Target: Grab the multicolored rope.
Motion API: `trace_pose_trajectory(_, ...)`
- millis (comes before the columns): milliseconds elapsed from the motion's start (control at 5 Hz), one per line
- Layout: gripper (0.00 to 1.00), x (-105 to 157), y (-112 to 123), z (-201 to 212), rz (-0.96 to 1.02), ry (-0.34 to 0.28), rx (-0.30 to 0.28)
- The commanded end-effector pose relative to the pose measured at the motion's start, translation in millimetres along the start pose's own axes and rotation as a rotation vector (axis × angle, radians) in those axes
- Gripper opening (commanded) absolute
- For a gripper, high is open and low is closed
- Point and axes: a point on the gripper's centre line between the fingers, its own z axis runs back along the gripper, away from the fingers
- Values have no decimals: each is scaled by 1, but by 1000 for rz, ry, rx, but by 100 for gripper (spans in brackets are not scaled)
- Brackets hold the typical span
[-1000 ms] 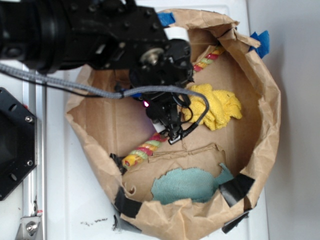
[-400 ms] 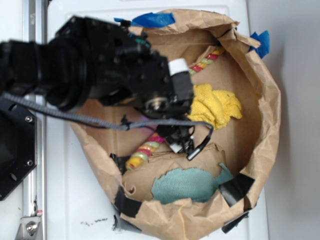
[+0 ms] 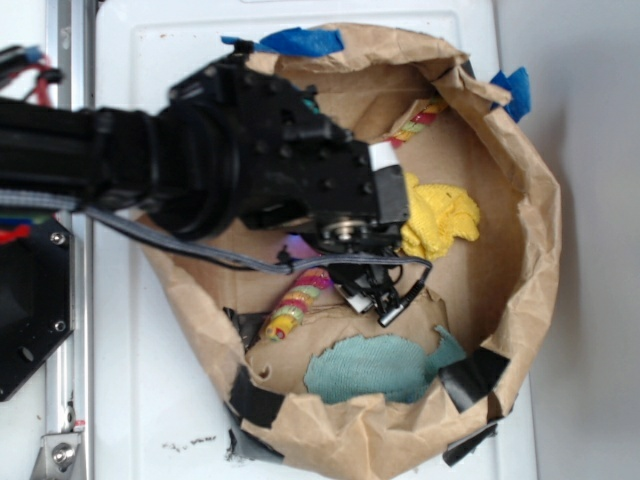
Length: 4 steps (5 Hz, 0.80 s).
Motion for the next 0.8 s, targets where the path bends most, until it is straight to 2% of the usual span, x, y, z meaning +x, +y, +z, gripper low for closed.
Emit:
trace_pose_trajectory(0, 0, 1, -1, -9, -22, 57, 0)
trace_pose_trajectory(200, 0, 3, 0, -7, -34, 47, 4)
trace_pose_trajectory(600, 0, 12, 6, 5, -60, 33, -29)
